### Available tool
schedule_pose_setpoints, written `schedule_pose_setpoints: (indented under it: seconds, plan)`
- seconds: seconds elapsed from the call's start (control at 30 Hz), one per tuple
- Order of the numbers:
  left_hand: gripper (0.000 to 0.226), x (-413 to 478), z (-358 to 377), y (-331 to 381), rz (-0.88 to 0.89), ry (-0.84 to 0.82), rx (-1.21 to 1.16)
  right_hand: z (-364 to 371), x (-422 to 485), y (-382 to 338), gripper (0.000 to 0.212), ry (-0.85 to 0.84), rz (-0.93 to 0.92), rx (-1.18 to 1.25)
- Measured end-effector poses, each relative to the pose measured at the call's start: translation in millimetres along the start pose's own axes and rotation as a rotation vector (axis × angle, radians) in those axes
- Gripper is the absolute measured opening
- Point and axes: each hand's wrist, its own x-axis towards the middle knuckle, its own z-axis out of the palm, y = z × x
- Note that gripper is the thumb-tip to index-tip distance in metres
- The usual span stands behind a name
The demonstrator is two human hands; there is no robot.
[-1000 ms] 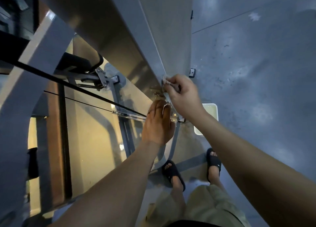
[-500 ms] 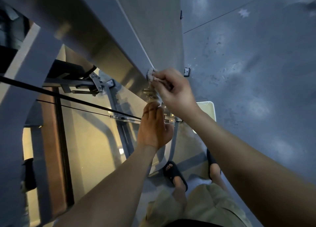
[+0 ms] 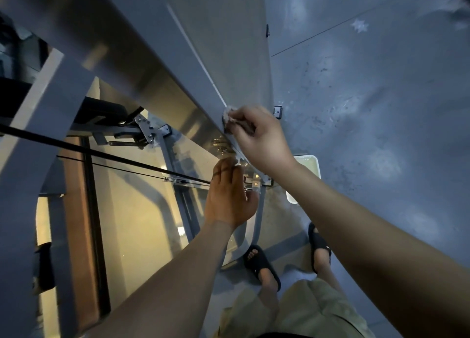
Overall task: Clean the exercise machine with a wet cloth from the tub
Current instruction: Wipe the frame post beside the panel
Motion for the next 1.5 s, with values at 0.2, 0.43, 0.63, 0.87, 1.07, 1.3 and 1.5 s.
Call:
schedule_pose_setpoints:
  seconds: [0.2, 0.43, 0.63, 0.87, 1.07, 1.3, 1.5]
  plan:
    - [0.046, 2, -2, 2, -0.008, -0.006, 0.006, 3, 0, -18, 0.013, 0.063, -0.164, 0.091]
    - [0.034, 3, 3, -4, -0.002, -0.028, 0.048, 1, -6, -36, 0.008, 0.0, -0.311, 0.132]
    - [0.041, 1, -2, 0, -0.011, 0.015, -0.006, -15, -5, 18, 0.01, -0.154, 0.191, 0.036]
    - [0.039, 1, 0, -4, -0.012, 0.005, -0.022, -13, 20, 1, 0.005, -0.244, 0.46, 0.768]
    - [0.041, 1, 0, -4, -0.012, -0.001, -0.017, -1, 26, -8, 0.014, -0.11, 0.298, 0.195]
    - [0.041, 1, -1, -3, -0.016, -0.016, -0.015, -19, 12, -17, 0.017, -0.288, 0.194, 0.362]
    - [0.045, 2, -2, -3, -0.033, -0.048, -0.028, -5, 20, -13, 0.016, -0.024, -0.171, 0.197]
